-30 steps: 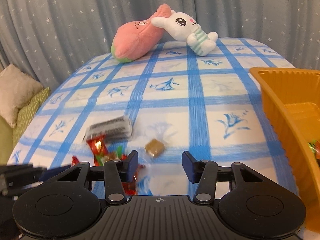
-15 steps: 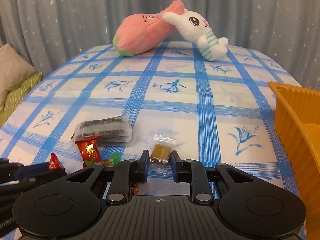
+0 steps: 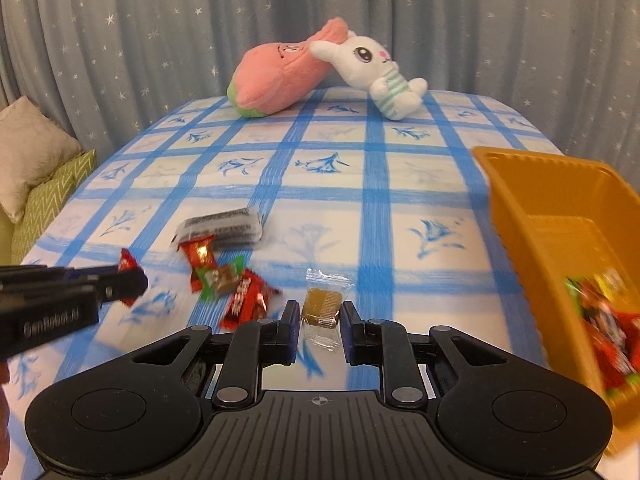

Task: Organize snacks
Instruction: 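Carry the red candy and clear packet over the orange tray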

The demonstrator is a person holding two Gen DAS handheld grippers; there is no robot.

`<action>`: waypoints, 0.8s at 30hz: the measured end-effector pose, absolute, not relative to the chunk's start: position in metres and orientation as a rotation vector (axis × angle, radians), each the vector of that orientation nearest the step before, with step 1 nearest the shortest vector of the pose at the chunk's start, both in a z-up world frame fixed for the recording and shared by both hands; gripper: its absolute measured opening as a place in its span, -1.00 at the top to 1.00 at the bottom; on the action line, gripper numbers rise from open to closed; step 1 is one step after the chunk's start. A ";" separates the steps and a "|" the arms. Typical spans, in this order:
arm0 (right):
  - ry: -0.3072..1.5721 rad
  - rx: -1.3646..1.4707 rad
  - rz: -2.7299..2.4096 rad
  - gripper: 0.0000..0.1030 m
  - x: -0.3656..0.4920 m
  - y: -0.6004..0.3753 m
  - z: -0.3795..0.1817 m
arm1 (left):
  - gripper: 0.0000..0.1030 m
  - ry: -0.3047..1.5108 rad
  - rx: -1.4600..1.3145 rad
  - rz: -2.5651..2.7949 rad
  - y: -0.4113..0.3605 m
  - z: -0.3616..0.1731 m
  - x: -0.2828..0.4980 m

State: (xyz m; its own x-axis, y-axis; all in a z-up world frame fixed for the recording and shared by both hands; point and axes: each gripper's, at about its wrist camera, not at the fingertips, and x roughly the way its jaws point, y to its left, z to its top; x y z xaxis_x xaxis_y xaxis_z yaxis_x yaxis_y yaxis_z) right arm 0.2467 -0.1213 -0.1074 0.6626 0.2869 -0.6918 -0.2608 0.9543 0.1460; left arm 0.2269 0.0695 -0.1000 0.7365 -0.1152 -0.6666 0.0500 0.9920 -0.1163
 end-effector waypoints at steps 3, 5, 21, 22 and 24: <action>0.788 0.040 0.306 0.58 0.225 -0.132 -0.097 | 0.73 0.729 -0.103 -0.084 0.061 -0.085 0.211; 0.788 0.045 0.302 0.58 0.212 -0.139 -0.089 | 0.73 0.721 -0.104 -0.081 0.054 -0.074 0.199; 0.736 0.064 0.279 0.58 0.121 -0.194 -0.036 | 0.73 0.715 -0.161 -0.084 0.009 -0.024 0.118; 0.735 0.067 0.276 0.58 0.117 -0.197 -0.035 | 0.73 0.717 -0.168 -0.090 0.005 -0.023 0.116; 0.730 0.072 0.268 0.58 0.111 -0.204 -0.032 | 0.73 0.721 -0.182 -0.105 -0.001 -0.020 0.111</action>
